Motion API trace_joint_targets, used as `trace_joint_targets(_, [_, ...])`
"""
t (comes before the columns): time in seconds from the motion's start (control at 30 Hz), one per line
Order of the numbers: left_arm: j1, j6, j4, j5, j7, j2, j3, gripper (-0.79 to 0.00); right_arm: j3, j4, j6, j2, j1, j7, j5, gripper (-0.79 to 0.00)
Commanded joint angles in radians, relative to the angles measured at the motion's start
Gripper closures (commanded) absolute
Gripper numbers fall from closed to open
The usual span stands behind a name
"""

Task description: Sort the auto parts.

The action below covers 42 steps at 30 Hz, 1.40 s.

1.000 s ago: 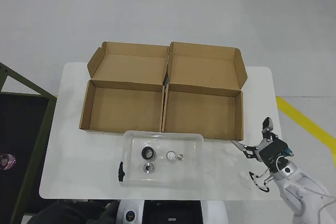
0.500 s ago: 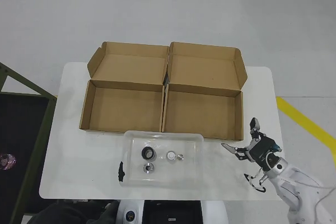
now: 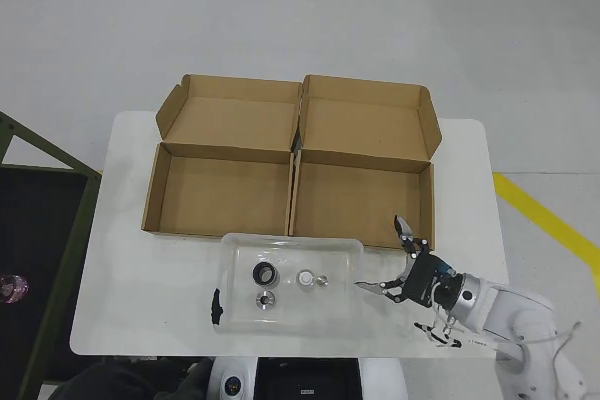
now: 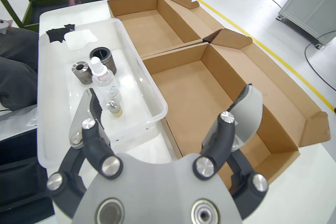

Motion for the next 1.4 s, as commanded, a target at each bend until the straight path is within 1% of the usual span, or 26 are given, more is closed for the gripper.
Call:
trace_joint_targets(0.0, [0.000,0.000,0.000,0.000,0.000,0.000,0.000,-0.785,-0.028,-0.014,-0.012,0.002,0.011,0.040,0.006,-0.785])
trace_joint_targets(0.33, [0.000,0.000,0.000,0.000,0.000,0.000,0.000,-0.785,-0.188,-0.041,-0.028,0.005,0.091,0.213,0.023,-0.785])
trace_joint_targets(0.67, [0.000,0.000,0.000,0.000,0.000,0.000,0.000,-0.785,-0.330,0.012,-0.026,0.005,0.175,0.294,0.001,-0.785])
trace_joint_targets(0.83, [0.000,0.000,0.000,0.000,0.000,0.000,0.000,-0.785,-0.388,0.045,-0.009,0.003,0.212,0.326,-0.005,-0.785])
trace_joint_targets(1.13, [0.000,0.000,0.000,0.000,0.000,0.000,0.000,-0.785,-0.456,0.103,0.018,0.002,0.268,0.367,-0.008,-0.785])
trace_joint_targets(1.37, [0.000,0.000,0.000,0.000,0.000,0.000,0.000,-0.785,-0.493,0.161,0.043,0.002,0.300,0.377,-0.015,-0.785])
